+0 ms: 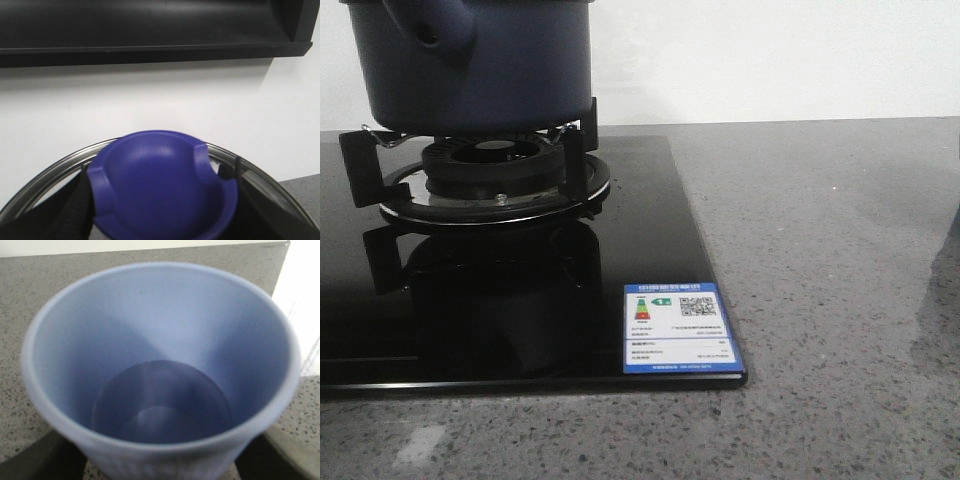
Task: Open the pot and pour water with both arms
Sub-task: 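Lift the cup and carry it over the open pot with the right gripper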
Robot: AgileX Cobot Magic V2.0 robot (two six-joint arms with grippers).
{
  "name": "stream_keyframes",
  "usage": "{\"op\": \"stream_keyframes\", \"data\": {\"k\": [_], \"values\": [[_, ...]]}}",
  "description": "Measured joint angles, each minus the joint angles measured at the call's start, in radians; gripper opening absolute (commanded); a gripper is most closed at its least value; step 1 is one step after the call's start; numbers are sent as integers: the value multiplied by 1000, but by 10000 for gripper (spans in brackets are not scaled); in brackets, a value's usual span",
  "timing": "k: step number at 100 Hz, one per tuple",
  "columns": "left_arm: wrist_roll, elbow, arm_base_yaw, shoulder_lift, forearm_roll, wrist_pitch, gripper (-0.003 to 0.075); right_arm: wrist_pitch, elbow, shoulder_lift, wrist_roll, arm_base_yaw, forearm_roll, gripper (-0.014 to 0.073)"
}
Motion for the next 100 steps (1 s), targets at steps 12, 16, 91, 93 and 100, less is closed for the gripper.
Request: {"op": "stream_keyframes", "data": {"k": [12,16,91,93,100], "values": [[0,0,0,0,0,0,407,-1,0,0,0,0,0,320],[0,0,0,0,0,0,407,-1,0,0,0,0,0,320],[0,0,4,0,0,0,407,422,-433,-110,0,149,-158,321],[0,0,7,0,0,0,407,429,-447,-107,0,161,-166,321],[0,0,10,0,0,0,407,451,-496,-83,0,199,-184,321]]}}
